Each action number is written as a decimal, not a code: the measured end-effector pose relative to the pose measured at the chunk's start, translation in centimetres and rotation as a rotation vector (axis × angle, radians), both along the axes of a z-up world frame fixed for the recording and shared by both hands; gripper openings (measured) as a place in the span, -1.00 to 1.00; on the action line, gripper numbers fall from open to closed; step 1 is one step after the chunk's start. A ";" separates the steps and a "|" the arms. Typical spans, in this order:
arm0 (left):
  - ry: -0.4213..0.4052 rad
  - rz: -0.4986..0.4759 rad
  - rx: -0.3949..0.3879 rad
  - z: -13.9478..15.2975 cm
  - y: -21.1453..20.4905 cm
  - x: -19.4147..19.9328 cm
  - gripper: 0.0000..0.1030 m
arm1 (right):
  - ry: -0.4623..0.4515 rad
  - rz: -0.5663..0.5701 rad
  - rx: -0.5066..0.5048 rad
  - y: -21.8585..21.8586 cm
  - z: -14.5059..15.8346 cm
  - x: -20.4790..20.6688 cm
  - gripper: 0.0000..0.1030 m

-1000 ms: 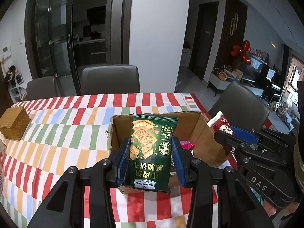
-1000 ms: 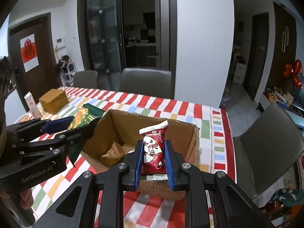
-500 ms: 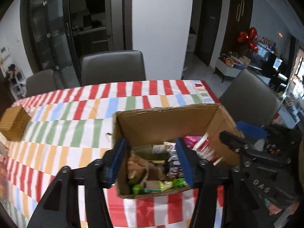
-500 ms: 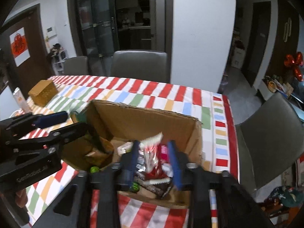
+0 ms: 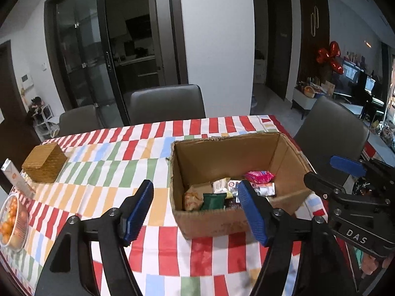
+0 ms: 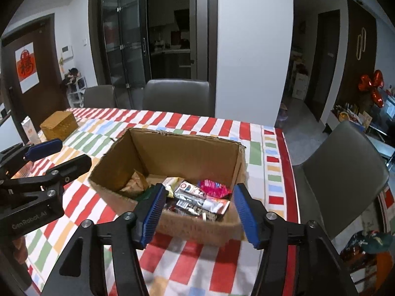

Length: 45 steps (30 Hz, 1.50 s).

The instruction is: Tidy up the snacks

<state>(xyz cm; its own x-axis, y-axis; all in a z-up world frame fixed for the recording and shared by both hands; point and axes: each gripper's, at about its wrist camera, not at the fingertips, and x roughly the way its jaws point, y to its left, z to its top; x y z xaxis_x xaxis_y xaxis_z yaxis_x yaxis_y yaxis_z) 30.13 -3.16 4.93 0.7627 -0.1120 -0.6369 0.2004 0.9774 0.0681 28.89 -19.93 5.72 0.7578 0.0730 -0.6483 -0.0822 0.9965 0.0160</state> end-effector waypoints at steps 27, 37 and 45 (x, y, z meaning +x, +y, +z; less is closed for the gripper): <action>-0.123 0.013 -0.044 0.0 1.1 -14.2 0.81 | -0.155 -0.056 -0.011 -0.6 0.6 -15.2 0.58; -0.147 0.032 -0.046 -0.1 1.4 -15.7 0.90 | -0.143 -0.043 0.006 -0.3 0.2 -16.1 0.58; -0.158 0.039 -0.051 -0.1 1.6 -16.4 0.92 | -0.143 -0.046 -0.001 -0.1 -0.1 -16.8 0.58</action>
<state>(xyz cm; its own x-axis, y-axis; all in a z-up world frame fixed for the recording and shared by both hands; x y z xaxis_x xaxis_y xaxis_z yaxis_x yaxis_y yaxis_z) 13.77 -1.56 4.87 0.8575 -0.1100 -0.5026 0.1534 0.9871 0.0458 12.05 -20.03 5.65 0.8449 0.0355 -0.5338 -0.0381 0.9993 0.0061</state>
